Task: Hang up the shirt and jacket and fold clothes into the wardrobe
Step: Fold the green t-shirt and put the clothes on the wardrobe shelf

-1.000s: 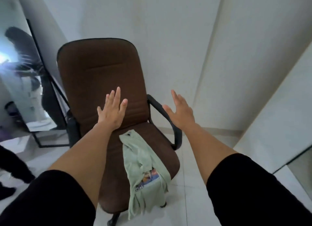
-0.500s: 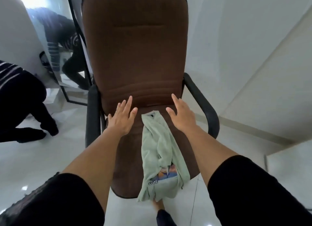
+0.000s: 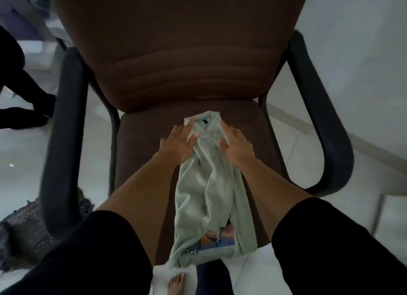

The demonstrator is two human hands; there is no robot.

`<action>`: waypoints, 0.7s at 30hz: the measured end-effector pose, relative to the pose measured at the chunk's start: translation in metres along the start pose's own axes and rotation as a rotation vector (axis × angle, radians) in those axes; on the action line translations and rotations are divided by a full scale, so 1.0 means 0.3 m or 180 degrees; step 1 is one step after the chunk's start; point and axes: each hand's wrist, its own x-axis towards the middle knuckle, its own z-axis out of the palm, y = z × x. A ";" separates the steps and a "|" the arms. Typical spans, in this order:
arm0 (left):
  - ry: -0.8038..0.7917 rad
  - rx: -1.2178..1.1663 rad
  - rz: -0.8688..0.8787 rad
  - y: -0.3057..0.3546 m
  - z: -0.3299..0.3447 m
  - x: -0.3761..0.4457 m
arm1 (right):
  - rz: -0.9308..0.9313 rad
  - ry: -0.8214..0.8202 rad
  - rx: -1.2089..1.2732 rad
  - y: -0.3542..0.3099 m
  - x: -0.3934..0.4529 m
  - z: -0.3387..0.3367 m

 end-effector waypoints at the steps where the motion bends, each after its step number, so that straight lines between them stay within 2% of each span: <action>1: -0.0017 -0.0004 0.0007 0.000 0.019 0.032 | 0.0039 -0.0090 -0.0017 0.010 0.029 0.012; 7: 0.0007 0.0170 -0.0167 -0.006 0.093 0.182 | -0.0037 -0.0300 -0.0003 0.048 0.175 0.088; 14: -0.0161 -0.0091 -0.0577 -0.045 0.120 0.292 | -0.0046 -0.0147 -0.0387 0.042 0.266 0.127; 21: 0.0029 -0.0646 -0.0899 -0.028 0.088 0.296 | 0.0141 -0.0081 -0.0678 0.007 0.336 0.137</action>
